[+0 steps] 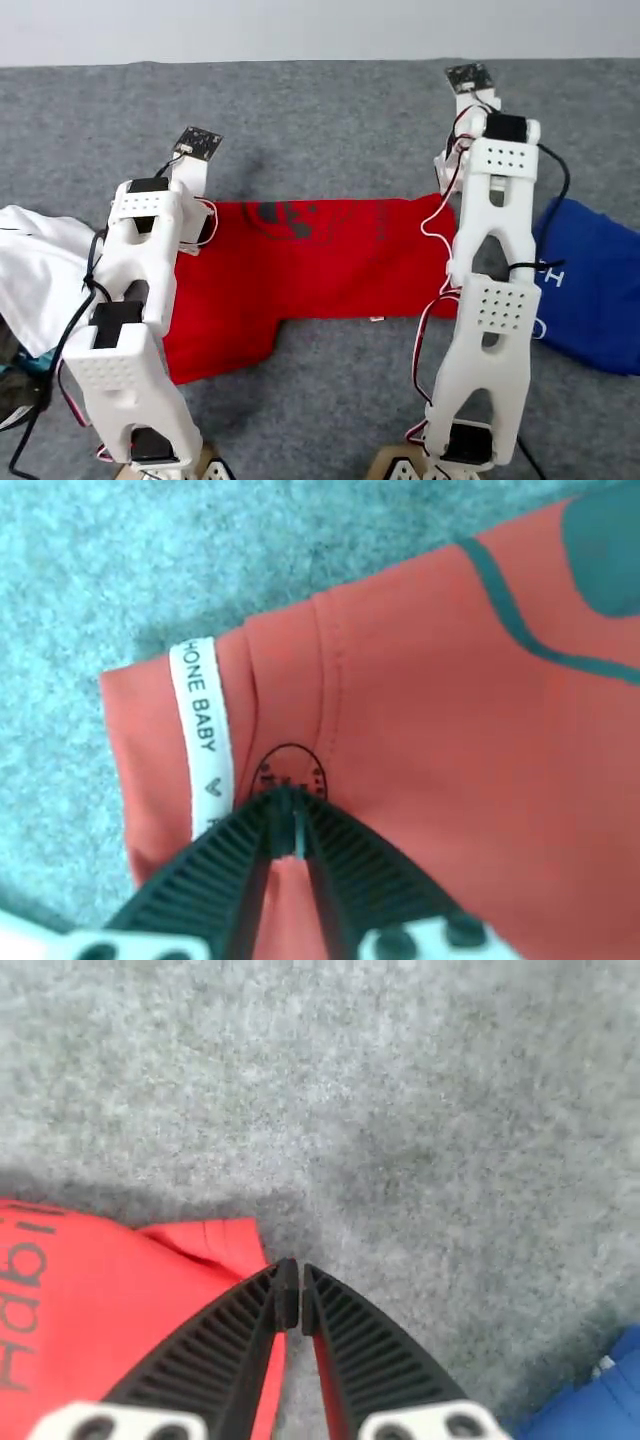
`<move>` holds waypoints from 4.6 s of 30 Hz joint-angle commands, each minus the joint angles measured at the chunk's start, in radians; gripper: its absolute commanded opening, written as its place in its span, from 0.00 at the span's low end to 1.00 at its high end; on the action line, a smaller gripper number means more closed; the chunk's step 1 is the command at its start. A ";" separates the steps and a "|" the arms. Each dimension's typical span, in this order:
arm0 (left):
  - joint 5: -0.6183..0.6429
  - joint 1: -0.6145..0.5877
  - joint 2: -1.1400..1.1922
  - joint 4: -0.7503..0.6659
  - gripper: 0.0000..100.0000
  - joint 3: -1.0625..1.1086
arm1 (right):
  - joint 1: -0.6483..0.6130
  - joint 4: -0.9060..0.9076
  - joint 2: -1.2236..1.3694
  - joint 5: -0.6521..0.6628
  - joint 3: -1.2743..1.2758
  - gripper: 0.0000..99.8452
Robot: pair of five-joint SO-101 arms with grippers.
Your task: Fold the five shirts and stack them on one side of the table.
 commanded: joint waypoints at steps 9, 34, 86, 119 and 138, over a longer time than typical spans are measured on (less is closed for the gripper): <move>0.008 0.008 -0.009 0.002 0.01 -0.013 | -0.084 0.084 0.013 0.014 -0.186 0.05; 0.008 0.008 -0.009 0.002 0.01 -0.013 | 0.122 0.114 0.197 0.069 -0.270 0.05; -0.054 -0.881 -0.509 0.184 0.01 0.051 | -0.998 0.071 -0.766 0.250 0.954 0.24; -0.052 -0.961 -0.511 0.206 0.01 0.047 | -1.158 -0.156 -0.369 0.269 0.928 0.02; -0.049 -0.859 -0.511 0.275 0.01 -0.022 | -0.992 0.031 -0.390 0.265 0.526 0.01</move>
